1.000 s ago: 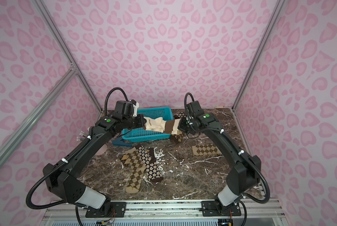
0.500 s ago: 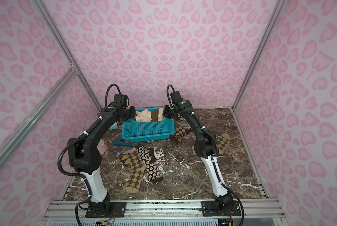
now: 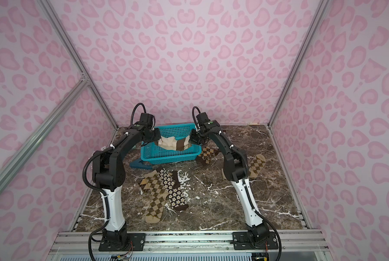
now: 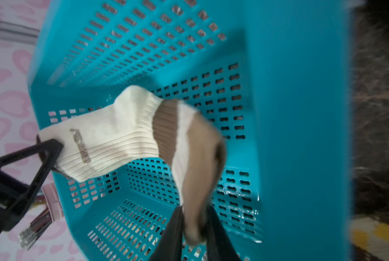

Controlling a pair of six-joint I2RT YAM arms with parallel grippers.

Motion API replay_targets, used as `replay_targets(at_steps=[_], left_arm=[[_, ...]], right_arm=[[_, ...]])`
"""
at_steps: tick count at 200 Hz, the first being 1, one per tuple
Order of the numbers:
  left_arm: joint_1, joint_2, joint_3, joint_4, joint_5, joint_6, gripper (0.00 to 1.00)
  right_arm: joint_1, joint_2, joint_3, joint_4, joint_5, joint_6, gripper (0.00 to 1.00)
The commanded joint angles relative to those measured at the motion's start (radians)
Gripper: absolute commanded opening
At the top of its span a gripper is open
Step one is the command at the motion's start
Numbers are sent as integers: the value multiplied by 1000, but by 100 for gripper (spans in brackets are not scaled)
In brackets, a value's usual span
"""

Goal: Place the socks together as a pair
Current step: Place a pair of socks in the bin.

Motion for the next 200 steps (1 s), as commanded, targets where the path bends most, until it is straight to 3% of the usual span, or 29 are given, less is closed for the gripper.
replay_targets(at_steps=[1,15,70,95,108,156,163,200], left_arm=[[0,-18,3,37,-17,1,44],[1,-31,8,32,-26,-4,50],[-7,-177,-13,33,27,-30,57],[-50,-323,-49,31,46,-13,69],[-96,-407,-88,28,22,3,78],[-310,-704,-392,79,-47,-57,88],[-342,-736,-442,87,-53,-76,89],[-532,-823,-653,135,-105,-150,89]], right_arm=[[-1,-40,-13,-27,36,-14,33],[-1,-57,-31,-29,35,-13,40],[15,-167,-60,-13,28,-21,47],[10,-311,-152,20,35,-81,62],[-7,-416,-263,45,50,-121,68],[-205,-820,-841,119,95,-230,88],[-243,-860,-921,127,94,-240,99],[-309,-878,-1204,202,153,-286,100]])
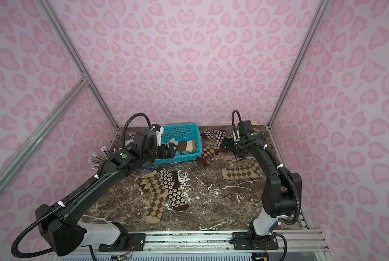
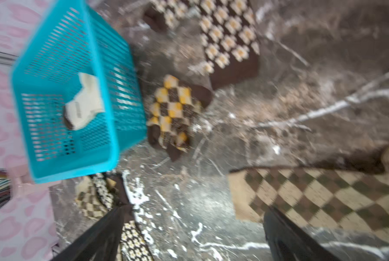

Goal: Place the socks together as a pair
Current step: Place a pair of socks in the bin, then move the sock to the center of the board.

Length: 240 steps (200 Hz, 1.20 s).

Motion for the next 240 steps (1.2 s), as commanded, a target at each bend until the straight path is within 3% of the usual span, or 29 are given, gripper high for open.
replay_targets(at_steps=[1,48,77,105,125,142,161,215,240], left_arm=[[-91,-22,-85,70,-60,-63,89],[-270,-56,-247,170,-170,-126,87],[-289,-140,-384,262,-187,-157,86],[-295,-232,-451,324,-199,-133,86],[-294,-269,-458,314,-189,-110,86],[-300,-293,-462,282,-189,-101,85],[-306,-338,-485,255,-198,-99,84],[-308,-493,-536,149,-265,-105,84],[-310,-544,-548,138,-245,-83,84]], right_arm=[[-6,14,-106,73,43,-55,100],[63,72,-213,200,166,-42,78],[156,69,-314,267,259,1,68],[177,137,-380,368,339,45,55],[189,198,-366,385,393,53,36],[219,199,-368,400,380,61,12],[300,134,-393,396,351,77,0],[546,-249,-693,417,155,211,0],[649,-287,-748,419,52,221,2]])
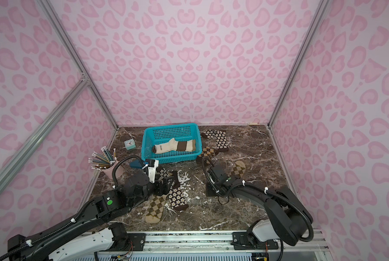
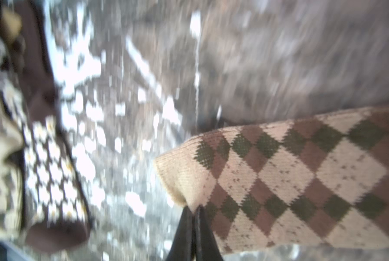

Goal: Place the socks together as a pair
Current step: Move the sock to the center of the board.

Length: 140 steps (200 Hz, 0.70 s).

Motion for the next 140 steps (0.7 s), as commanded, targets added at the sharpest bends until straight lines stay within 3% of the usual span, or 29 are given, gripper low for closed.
replay_targets(at_steps=[1,14,28,56,96,120,140], left_arm=[[-1,-33,-7,-13,-5,22,84],[-2,-38,-6,3,21,51,85],[-7,-22,1,40,54,96,85],[-55,78,46,68,61,188,86],[-282,293,168,76,-37,367,88],[-383,513,259,26,-65,530,88],[-422,669,301,4,-66,648,86]], right_arm=[[74,-13,-25,-22,-130,44,3],[137,17,-3,-42,-141,37,15],[165,31,15,-36,-159,38,39],[104,-91,1,-62,-147,59,69],[-198,-388,-10,-228,-83,-7,84],[-532,-423,10,-250,-270,-129,87],[-647,-393,27,-238,-335,-164,87]])
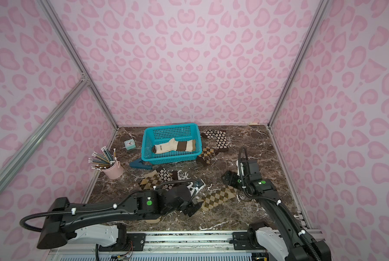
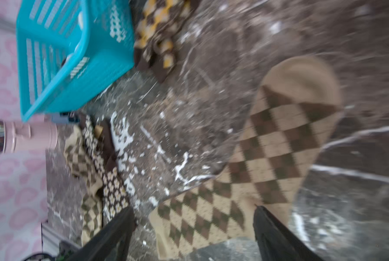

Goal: Place the socks together as a pair
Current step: Move the sock to the center of the board, then flatten out the sock at the center of the board.

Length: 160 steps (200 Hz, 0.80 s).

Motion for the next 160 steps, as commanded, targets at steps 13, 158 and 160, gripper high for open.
replay_targets(at_steps=[13,158,160], left_arm=[[-38,187,51,-3,-19,273,85],[-10,486,151,28,6,463,74],[-10,488,152,28,6,463,73]], right_arm=[[-114,34,28,-2,-171,-101,87],[-130,10,-1,15,-241,-125,87],[-130,9,-1,15,-241,-126,87]])
